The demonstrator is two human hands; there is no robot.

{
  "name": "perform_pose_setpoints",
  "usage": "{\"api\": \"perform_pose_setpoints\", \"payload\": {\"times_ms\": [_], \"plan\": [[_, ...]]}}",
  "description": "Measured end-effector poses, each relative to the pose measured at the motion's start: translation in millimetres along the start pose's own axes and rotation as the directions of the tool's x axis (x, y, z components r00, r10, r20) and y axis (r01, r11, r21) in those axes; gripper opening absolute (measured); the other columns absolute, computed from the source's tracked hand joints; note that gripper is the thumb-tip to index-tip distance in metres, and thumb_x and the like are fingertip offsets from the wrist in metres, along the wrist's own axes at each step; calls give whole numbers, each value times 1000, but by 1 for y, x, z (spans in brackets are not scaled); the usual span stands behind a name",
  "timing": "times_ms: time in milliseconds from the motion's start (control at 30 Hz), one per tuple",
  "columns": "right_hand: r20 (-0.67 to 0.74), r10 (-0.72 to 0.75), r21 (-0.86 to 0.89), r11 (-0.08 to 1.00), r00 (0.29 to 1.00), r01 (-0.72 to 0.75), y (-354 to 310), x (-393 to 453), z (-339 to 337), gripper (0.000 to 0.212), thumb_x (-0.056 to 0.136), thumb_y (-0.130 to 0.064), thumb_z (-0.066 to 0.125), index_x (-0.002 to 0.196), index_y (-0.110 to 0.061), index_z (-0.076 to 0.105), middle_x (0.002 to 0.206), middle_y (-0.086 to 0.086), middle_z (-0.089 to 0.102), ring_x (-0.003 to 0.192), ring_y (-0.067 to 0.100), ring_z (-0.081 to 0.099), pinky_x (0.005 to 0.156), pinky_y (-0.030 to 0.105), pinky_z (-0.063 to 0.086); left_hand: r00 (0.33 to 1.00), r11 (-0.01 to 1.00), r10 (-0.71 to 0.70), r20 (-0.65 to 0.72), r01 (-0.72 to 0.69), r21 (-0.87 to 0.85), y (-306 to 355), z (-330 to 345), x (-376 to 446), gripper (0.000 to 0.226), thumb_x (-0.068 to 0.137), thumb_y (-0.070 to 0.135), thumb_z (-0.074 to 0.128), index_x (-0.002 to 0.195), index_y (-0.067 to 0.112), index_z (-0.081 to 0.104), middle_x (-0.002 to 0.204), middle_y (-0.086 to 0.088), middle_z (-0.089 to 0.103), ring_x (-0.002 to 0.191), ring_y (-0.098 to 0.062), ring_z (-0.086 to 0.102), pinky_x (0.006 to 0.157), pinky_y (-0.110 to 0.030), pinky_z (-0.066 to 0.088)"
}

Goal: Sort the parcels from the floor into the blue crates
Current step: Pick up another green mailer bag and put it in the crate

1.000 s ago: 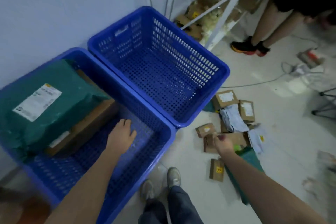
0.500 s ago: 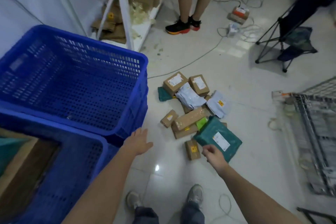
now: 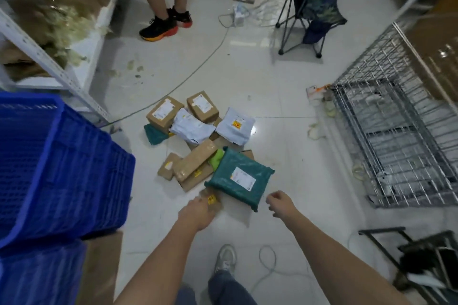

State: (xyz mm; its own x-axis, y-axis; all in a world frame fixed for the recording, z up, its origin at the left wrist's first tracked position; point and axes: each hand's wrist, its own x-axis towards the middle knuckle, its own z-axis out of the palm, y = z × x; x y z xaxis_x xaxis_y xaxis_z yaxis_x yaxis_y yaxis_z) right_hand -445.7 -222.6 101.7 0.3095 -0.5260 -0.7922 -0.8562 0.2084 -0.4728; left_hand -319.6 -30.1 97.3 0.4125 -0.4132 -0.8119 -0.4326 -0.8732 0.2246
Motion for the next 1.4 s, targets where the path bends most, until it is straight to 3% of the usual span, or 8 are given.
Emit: {"api": "perform_pose_setpoints", "payload": {"times_ms": [233, 467, 667, 767, 900, 1067, 1233, 1400], "plan": [[76, 26, 7, 1000, 997, -27, 7, 32, -30, 12, 90, -14, 49, 99, -7, 49, 96, 9, 55, 87, 22, 52, 75, 32, 43, 998, 996, -54, 34, 52, 68, 39, -4, 35, 60, 96, 42, 34, 147, 13, 22, 147, -9, 34, 133, -26, 36, 105, -38, 34], [122, 51, -151, 988, 991, -32, 0, 80, -46, 8, 89, -16, 50, 93, -9, 49, 93, 7, 55, 85, 21, 51, 73, 29, 41, 989, 991, -131, 67, 129, 31, 47, -1, 80, 54, 97, 40, 33, 142, 11, 32, 140, -11, 42, 128, -26, 43, 103, -36, 37], [75, 166, -202, 968, 983, -148, 4, 136, -70, 7, 88, -14, 50, 81, -14, 49, 83, 4, 55, 78, 18, 50, 65, 25, 38, 977, 953, -161, 141, 191, -236, 76, 4, 130, 49, 94, 37, 41, 138, 15, 37, 137, -8, 47, 124, -23, 49, 100, -30, 39], [49, 192, -140, 973, 980, -184, 5, 172, -76, 2, 87, -11, 53, 86, -12, 53, 91, 9, 59, 81, 20, 52, 73, 28, 39, 975, 918, -146, 167, 197, -344, 86, 8, 163, 54, 94, 38, 43, 142, 14, 33, 145, -6, 41, 130, -21, 44, 103, -29, 37], [65, 184, -125, 977, 981, -175, 6, 220, -69, 24, 87, -8, 57, 110, -5, 54, 103, 12, 58, 89, 23, 53, 75, 28, 42, 970, 909, -138, 201, 205, -362, 84, 21, 212, 60, 92, 36, 49, 143, 9, 31, 147, -8, 39, 131, -21, 43, 103, -28, 37], [113, 232, -54, 972, 966, -227, 48, 308, -41, 42, 87, -12, 62, 125, -1, 50, 113, 15, 58, 96, 22, 52, 83, 29, 40, 962, 846, -216, 165, 269, -461, 57, 52, 304, 40, 82, 31, 60, 114, 8, 54, 116, -12, 60, 105, -25, 58, 91, -37, 49], [167, 299, -58, 954, 940, -294, 114, 407, -1, 63, 85, -28, 67, 136, -4, 38, 119, 12, 51, 98, 22, 50, 88, 30, 42, 910, 897, -396, -121, 356, -262, 20, 108, 412, 91, 75, 55, 67, 143, 7, 30, 147, -17, 33, 138, -32, 29, 110, -42, 31], [211, 277, 47, 955, 937, -293, 174, 480, 24, 82, 83, -42, 67, 146, -12, 25, 122, 2, 46, 105, 19, 48, 103, 41, 43, 899, 703, -423, -112, 248, -667, -2, 151, 490, 104, 53, 73, 68, 135, 16, 38, 135, -10, 51, 121, -29, 52, 102, -46, 43]]}}
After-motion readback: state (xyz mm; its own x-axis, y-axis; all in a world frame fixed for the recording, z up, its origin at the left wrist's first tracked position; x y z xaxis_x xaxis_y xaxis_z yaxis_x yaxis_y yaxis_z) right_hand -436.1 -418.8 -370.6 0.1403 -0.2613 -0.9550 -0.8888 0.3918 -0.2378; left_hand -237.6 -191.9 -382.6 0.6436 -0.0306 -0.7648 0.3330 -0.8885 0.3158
